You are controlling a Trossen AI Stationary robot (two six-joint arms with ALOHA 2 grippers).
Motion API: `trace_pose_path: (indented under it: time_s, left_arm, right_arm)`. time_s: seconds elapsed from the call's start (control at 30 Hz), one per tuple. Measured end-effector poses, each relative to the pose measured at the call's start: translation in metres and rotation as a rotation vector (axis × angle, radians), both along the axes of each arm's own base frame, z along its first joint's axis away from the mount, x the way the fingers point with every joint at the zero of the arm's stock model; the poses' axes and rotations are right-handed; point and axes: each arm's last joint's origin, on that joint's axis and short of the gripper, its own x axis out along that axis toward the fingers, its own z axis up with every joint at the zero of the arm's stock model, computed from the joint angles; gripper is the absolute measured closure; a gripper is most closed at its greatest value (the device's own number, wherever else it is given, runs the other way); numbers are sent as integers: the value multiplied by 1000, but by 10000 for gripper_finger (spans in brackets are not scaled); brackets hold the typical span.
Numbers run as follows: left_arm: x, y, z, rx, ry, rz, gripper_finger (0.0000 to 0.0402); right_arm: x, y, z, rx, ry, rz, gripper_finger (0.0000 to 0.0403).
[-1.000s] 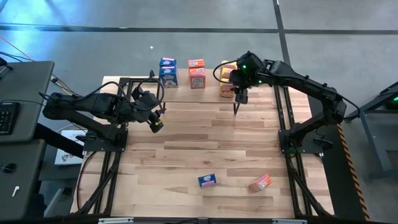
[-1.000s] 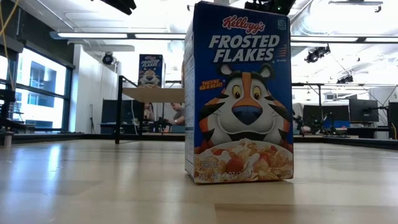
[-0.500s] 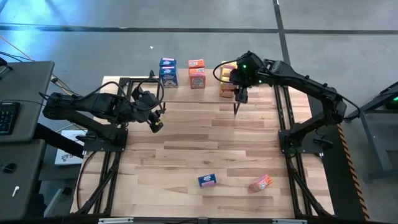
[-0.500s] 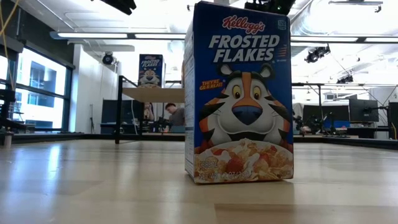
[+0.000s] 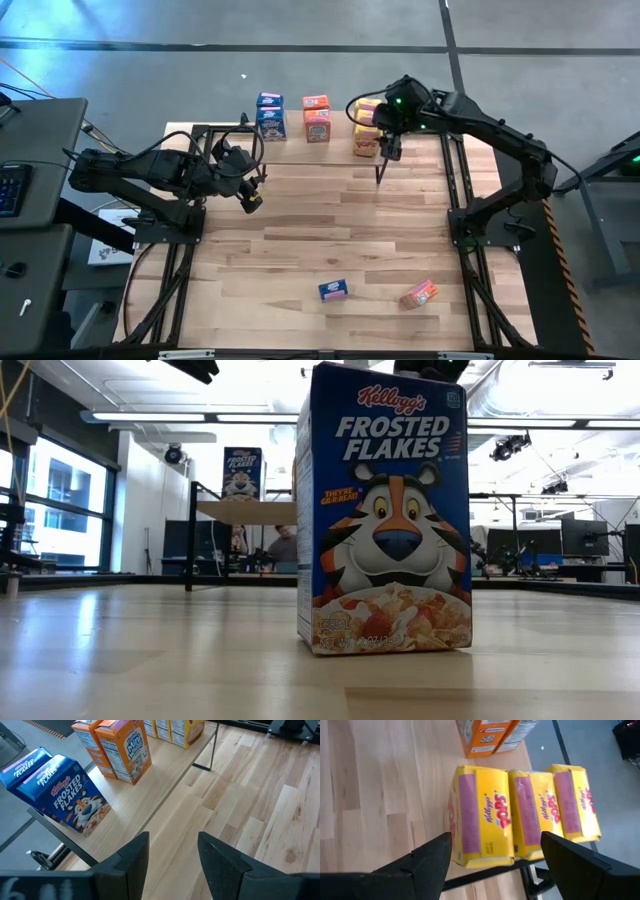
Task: Stack cereal on shelf
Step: Put the blue cereal box on the shelf aligned with the other blue cereal boxes
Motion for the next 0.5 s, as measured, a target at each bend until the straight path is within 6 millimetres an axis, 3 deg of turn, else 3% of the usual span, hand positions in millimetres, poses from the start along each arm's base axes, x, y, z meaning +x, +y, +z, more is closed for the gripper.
trace_pose_path:
  time_s: [0.5]
  left_arm:
    - [0, 0, 0, -4, 11, -22, 243]
  right_arm:
    - [-18, 8, 34, -6, 26, -53, 104]
